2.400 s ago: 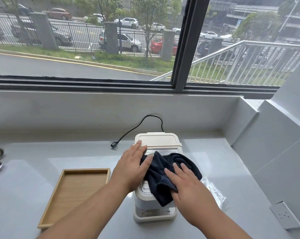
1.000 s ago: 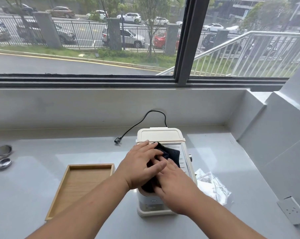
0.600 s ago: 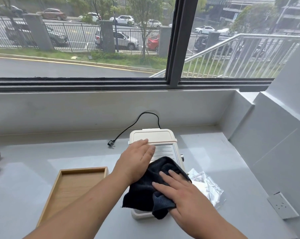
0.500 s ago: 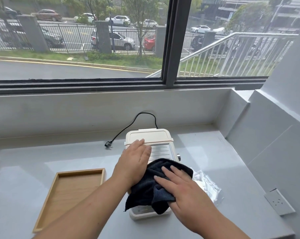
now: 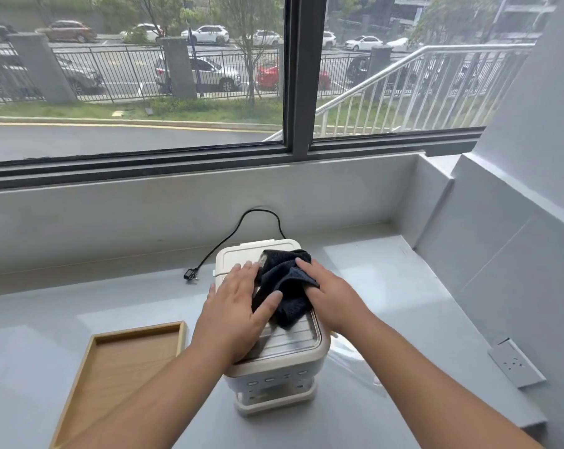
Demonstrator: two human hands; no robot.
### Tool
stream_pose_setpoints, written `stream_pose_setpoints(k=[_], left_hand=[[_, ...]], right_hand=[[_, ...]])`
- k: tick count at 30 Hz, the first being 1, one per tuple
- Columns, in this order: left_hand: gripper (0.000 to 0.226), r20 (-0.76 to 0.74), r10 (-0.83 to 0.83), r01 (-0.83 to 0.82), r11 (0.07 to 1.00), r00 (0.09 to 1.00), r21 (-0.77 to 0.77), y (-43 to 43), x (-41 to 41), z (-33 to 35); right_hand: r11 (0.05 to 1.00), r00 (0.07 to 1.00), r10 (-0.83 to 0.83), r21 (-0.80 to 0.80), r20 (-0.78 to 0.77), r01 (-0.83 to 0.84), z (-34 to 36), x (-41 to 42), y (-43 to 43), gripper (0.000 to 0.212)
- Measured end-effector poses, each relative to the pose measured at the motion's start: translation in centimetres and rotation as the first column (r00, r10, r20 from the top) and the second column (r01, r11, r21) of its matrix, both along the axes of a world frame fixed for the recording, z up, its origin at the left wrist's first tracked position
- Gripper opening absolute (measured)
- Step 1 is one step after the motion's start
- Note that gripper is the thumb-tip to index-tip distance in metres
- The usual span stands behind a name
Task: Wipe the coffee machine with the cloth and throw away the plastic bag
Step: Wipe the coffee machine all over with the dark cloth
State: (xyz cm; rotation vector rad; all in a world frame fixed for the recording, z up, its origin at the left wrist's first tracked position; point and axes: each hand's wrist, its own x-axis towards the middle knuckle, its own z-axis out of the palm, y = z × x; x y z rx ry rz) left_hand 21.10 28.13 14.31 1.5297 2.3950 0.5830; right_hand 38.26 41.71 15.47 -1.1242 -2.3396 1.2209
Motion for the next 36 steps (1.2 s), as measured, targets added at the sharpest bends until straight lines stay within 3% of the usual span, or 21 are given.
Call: stream_pose_setpoints(k=[4, 7, 14, 19, 22, 28, 36], left_hand=[[0.105, -0.022, -0.001, 0.001, 1.0, 1.0, -0.006, -0.2, 0.2, -0.1], [0.114, -0.047, -0.003, 0.002, 1.0, 0.999, -0.027, -0.1, 0.2, 0.0], [0.106, -0.07, 0.006, -0.009, 0.999, 0.998, -0.038, 0.2, 0.1, -0.2], [0.106, -0.035, 0.024, -0.024, 0.999, 0.999, -0.023, 0.2, 0.1, -0.1], [0.106, -0.032, 0.025, -0.025, 0.999, 0.999, -0.025, 0.2, 0.2, 0.2], [0.106, -0.028, 0.02, -0.02, 1.0, 0.999, -0.022, 0.0, 0.3, 0.3], [0.102, -0.034, 0.015, -0.016, 1.0, 0.999, -0.018, -0.1, 0.5, 0.5]], right_hand=[[0.991, 0.994, -0.077, -0.119, -0.083, 0.067, -0.9, -1.4, 2.3, 0.061], [0.951, 0.963, -0.224, -0.249, -0.15, 0.182, -0.9, -3.0, 4.1, 0.05], [0.89, 0.917, -0.356, -0.365, -0.179, 0.275, -0.9, -5.9, 5.6, 0.041], [0.908, 0.926, -0.34, -0.314, -0.167, 0.276, -1.6, -3.9, 4.8, 0.023], [0.922, 0.936, -0.315, -0.284, -0.154, 0.263, -2.3, -2.0, 3.6, 0.032], [0.94, 0.922, -0.31, -0.222, -0.231, 0.26, -3.6, 0.8, 0.6, 0.023], [0.966, 0.943, -0.257, -0.098, -0.213, 0.241, -3.3, 4.1, -3.7, 0.025]])
